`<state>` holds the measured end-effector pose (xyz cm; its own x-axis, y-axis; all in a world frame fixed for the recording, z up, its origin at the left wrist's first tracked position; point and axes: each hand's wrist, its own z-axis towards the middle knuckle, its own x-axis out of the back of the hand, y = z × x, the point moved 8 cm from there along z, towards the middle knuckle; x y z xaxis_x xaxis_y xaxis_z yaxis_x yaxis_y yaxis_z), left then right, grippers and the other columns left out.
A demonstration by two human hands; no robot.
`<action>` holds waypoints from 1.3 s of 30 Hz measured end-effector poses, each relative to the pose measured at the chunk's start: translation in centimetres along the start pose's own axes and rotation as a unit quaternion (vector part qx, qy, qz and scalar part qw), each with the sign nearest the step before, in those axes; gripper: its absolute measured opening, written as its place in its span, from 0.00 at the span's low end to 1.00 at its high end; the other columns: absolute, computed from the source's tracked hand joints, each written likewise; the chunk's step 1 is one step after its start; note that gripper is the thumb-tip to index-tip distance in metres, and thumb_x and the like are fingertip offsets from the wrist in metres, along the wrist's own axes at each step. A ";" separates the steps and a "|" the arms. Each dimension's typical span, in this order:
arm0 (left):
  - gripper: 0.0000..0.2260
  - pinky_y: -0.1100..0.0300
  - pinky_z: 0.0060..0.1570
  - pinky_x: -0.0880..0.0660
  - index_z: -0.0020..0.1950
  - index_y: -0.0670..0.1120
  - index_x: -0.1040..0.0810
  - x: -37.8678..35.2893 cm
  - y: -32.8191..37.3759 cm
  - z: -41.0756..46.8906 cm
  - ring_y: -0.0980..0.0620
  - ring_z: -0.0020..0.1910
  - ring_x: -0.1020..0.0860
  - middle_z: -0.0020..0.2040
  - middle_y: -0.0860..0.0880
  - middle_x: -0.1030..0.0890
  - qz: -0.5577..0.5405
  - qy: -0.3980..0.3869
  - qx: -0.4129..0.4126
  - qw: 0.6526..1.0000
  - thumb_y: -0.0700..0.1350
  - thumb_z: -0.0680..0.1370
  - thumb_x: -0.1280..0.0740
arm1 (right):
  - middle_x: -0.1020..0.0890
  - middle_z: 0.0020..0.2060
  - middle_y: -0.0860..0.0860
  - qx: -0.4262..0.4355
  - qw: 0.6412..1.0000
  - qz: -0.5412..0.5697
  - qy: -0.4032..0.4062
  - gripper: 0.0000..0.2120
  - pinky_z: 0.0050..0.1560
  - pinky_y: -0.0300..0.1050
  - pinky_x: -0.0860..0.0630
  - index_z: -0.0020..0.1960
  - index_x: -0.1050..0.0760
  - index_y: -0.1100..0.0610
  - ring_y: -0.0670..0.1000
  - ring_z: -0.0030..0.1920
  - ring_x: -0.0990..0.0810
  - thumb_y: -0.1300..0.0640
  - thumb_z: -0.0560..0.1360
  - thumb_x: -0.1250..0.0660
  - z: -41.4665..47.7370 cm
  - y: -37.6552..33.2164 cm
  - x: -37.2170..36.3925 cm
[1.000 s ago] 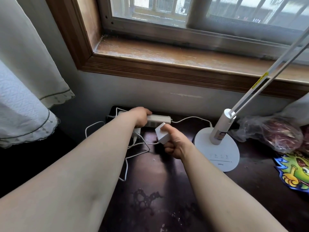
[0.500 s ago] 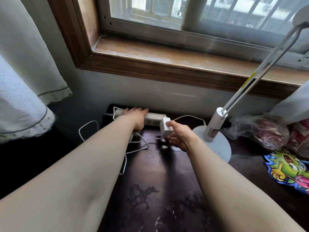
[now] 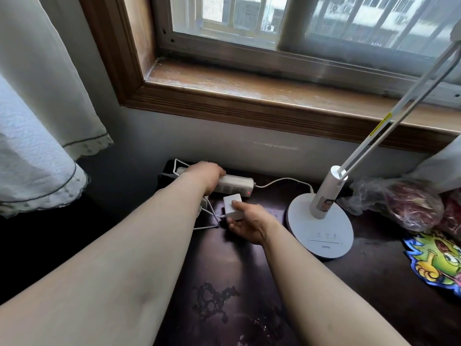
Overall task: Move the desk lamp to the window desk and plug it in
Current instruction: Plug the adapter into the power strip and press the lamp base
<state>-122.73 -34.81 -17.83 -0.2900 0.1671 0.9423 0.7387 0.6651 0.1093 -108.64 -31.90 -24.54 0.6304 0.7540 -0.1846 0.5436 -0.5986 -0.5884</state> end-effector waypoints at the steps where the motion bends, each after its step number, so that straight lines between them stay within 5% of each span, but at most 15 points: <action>1: 0.19 0.52 0.66 0.28 0.68 0.53 0.25 0.2 0.0 0.1 0.43 0.66 0.26 0.68 0.47 0.24 -0.011 0.006 -0.002 1.000 0.39 0.79 0.38 | 0.24 0.31 0.57 0.003 1.000 0.011 -0.008 0.10 0.24 0.36 0.26 0.43 0.29 0.61 0.49 0.28 0.25 0.58 0.81 0.41 0.2 0.1 -0.2; 5: 0.15 0.52 0.64 0.26 0.65 0.52 0.22 0.8 -0.2 0.7 0.44 0.64 0.24 0.65 0.47 0.21 -0.031 0.019 -0.012 0.999 0.45 0.79 0.36 | 0.21 0.33 0.59 0.017 1.000 0.016 -0.021 0.08 0.25 0.35 0.23 0.43 0.29 0.62 0.51 0.33 0.22 0.60 0.80 0.40 1.0 0.0 -0.4; 9: 0.15 0.54 0.64 0.27 0.66 0.53 0.23 1.0 -0.1 1.0 0.44 0.64 0.24 0.65 0.48 0.21 -0.024 0.013 -0.022 0.999 0.49 0.79 0.36 | 0.18 0.23 0.55 0.023 0.999 0.013 -0.027 0.05 0.25 0.35 0.22 0.45 0.27 0.61 0.47 0.23 0.18 0.61 0.79 0.37 1.7 0.1 -0.1; 19: 0.17 0.55 0.64 0.28 0.69 0.54 0.26 1.3 0.3 1.3 0.46 0.66 0.26 0.68 0.50 0.23 0.015 -0.009 -0.032 0.999 0.50 0.80 0.38 | 0.19 0.33 0.62 0.049 0.994 0.093 -0.027 0.08 0.29 0.41 0.18 0.56 0.29 0.67 0.52 0.24 0.17 0.67 0.77 0.37 1.5 -0.4 -1.3; 26: 0.16 0.54 0.63 0.27 0.68 0.54 0.25 1.7 0.6 0.7 0.45 0.65 0.25 0.66 0.50 0.22 0.021 -0.007 -0.036 0.999 0.49 0.80 0.39 | 0.18 0.23 0.58 0.056 0.997 0.060 -0.013 0.08 0.29 0.39 0.19 0.55 0.28 0.68 0.50 0.22 0.18 0.65 0.77 0.36 2.2 -0.7 -1.3; 32: 0.14 0.55 0.60 0.27 0.65 0.56 0.23 1.4 0.3 0.6 0.45 0.63 0.24 0.64 0.50 0.21 0.005 -0.005 -0.016 1.000 0.50 0.80 0.39 | 0.20 0.34 0.64 0.067 0.995 0.066 0.014 0.03 0.28 0.40 0.18 0.46 0.27 0.66 0.52 0.22 0.18 0.66 0.76 0.35 2.8 -1.4 -1.1; 35: 0.15 0.55 0.61 0.28 0.65 0.57 0.24 1.0 0.1 0.7 0.47 0.65 0.26 0.66 0.51 0.23 -0.019 -0.008 -0.010 1.000 0.49 0.80 0.40 | 0.19 0.35 0.66 0.065 0.995 0.073 0.024 0.06 0.26 0.42 0.19 0.52 0.28 0.67 0.54 0.24 0.18 0.68 0.76 0.35 2.9 -1.4 -1.2; 39: 0.15 0.56 0.61 0.29 0.66 0.57 0.25 0.7 -0.2 0.5 0.47 0.65 0.26 0.66 0.51 0.23 -0.061 -0.005 0.006 0.998 0.46 0.80 0.40 | 0.21 0.55 0.71 0.063 0.994 0.082 0.046 0.16 0.25 0.43 0.20 0.62 0.30 0.69 0.60 0.35 0.18 0.69 0.75 0.35 3.0 -1.4 -1.2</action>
<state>-123.42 -34.44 -17.33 -0.3826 0.0916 0.9194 0.6908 0.6891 0.2188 -111.86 -31.13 -25.83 0.7559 0.6180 -0.2162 0.3599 -0.6681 -0.6513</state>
